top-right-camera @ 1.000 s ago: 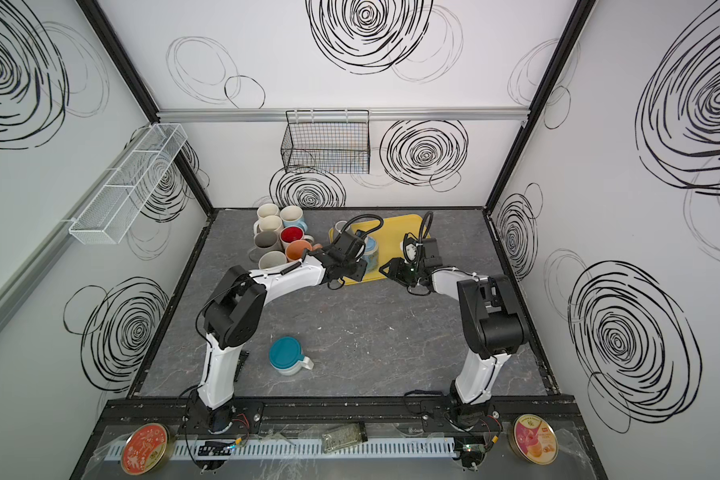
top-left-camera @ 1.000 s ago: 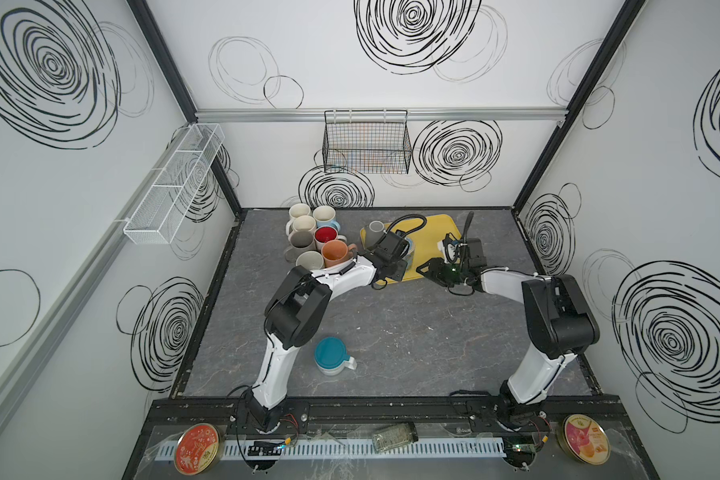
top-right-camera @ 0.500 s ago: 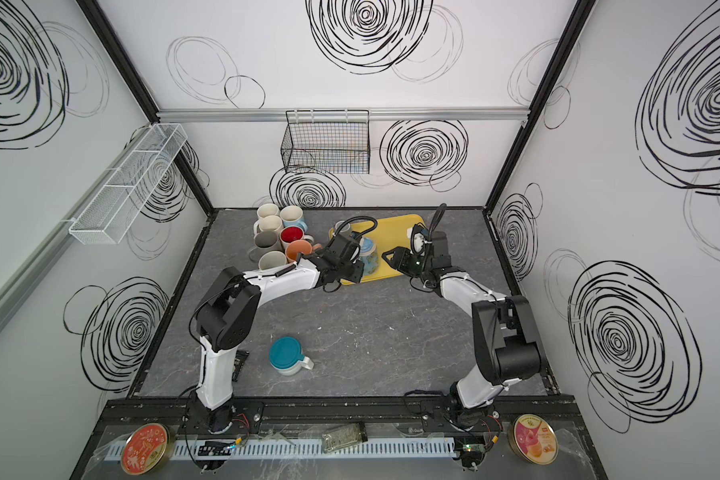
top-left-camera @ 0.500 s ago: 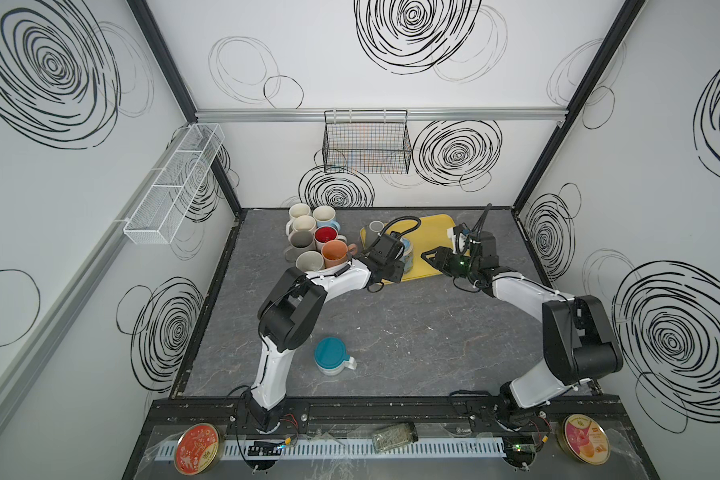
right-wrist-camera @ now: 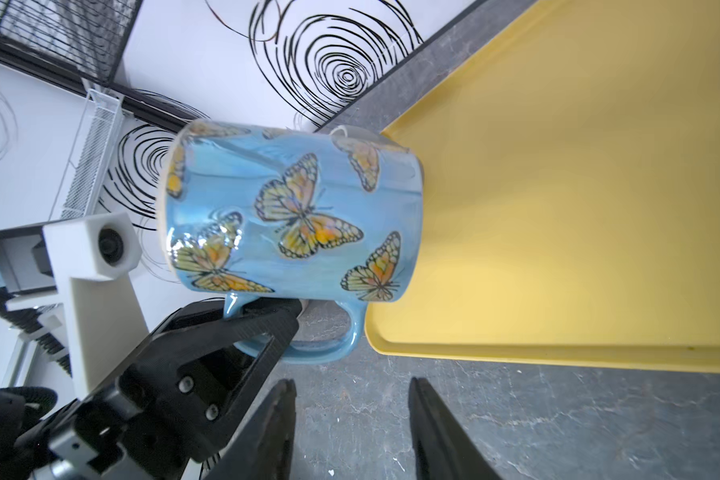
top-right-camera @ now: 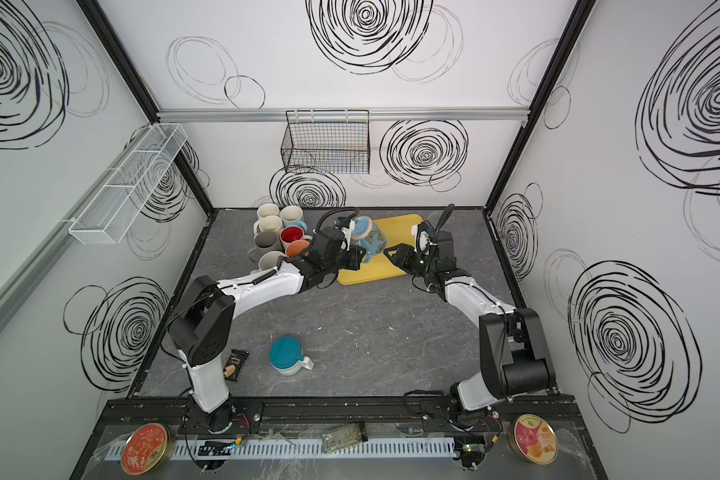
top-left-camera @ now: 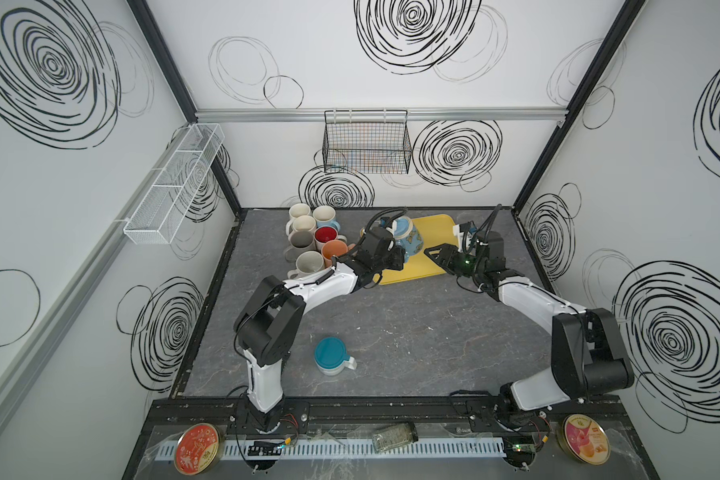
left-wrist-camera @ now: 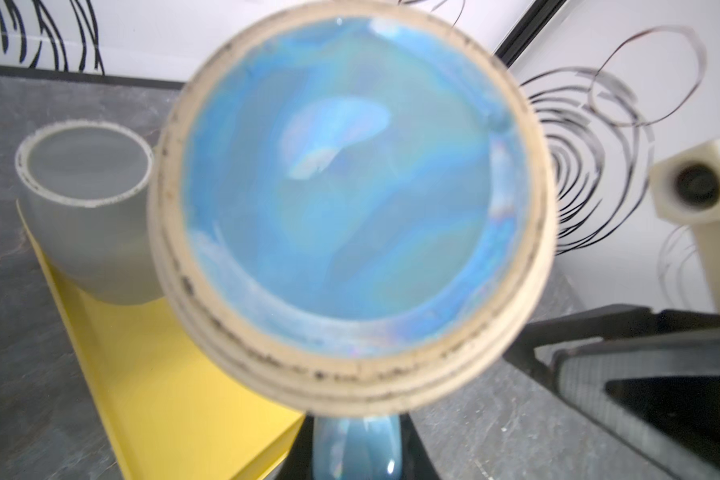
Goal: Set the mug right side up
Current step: 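Rotate the blue mug upright and pass its handle to the right gripper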
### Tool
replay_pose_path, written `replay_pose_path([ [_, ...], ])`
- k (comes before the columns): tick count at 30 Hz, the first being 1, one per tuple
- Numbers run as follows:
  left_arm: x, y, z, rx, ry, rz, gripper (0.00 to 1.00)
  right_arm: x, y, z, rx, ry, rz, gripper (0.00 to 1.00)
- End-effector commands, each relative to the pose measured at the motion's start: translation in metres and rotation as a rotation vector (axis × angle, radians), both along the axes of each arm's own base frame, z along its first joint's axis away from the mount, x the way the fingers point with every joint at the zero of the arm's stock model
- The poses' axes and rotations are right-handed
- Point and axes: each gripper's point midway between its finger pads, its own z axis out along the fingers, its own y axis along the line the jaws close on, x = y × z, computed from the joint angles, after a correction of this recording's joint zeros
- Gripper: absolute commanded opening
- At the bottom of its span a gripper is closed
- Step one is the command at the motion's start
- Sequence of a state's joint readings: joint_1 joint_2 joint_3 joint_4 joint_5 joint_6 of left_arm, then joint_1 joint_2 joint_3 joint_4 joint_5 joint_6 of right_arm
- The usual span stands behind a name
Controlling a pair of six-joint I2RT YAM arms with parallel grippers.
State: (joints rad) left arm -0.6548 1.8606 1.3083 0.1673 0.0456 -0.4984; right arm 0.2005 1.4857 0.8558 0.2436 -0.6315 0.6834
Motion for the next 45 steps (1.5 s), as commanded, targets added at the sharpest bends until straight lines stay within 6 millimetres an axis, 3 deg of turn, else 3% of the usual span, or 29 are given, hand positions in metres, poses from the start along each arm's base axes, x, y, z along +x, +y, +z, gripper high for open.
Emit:
replay_pose_path([
  [1, 0.009, -0.007, 0.119, -0.312, -0.269, -0.014, 0.0, -0.008, 0.002, 0.039, 0.052, -0.103, 0.018, 0.48],
  [10, -0.005, -0.001, 0.175, -0.523, -0.367, -0.059, 0.0, -0.028, 0.011, 0.092, 0.22, -0.236, 0.082, 0.5],
  [19, -0.02, 0.013, 0.202, -0.672, -0.394, -0.071, 0.0, -0.03, 0.018, 0.112, 0.342, -0.246, 0.11, 0.53],
  [33, -0.045, 0.005, 0.227, -0.833, -0.38, -0.163, 0.0, -0.014, 0.033, 0.113, 0.411, -0.21, 0.15, 0.54],
  [38, -0.053, -0.001, 0.229, -0.846, -0.368, -0.198, 0.0, -0.005, 0.04, 0.128, 0.457, -0.226, 0.191, 0.53],
  [41, -0.056, -0.003, 0.228, -0.855, -0.359, -0.212, 0.0, -0.004, 0.045, 0.135, 0.477, -0.241, 0.219, 0.5],
  [45, -0.059, -0.004, 0.226, -0.86, -0.349, -0.226, 0.0, -0.006, 0.055, 0.142, 0.503, -0.262, 0.259, 0.38],
])
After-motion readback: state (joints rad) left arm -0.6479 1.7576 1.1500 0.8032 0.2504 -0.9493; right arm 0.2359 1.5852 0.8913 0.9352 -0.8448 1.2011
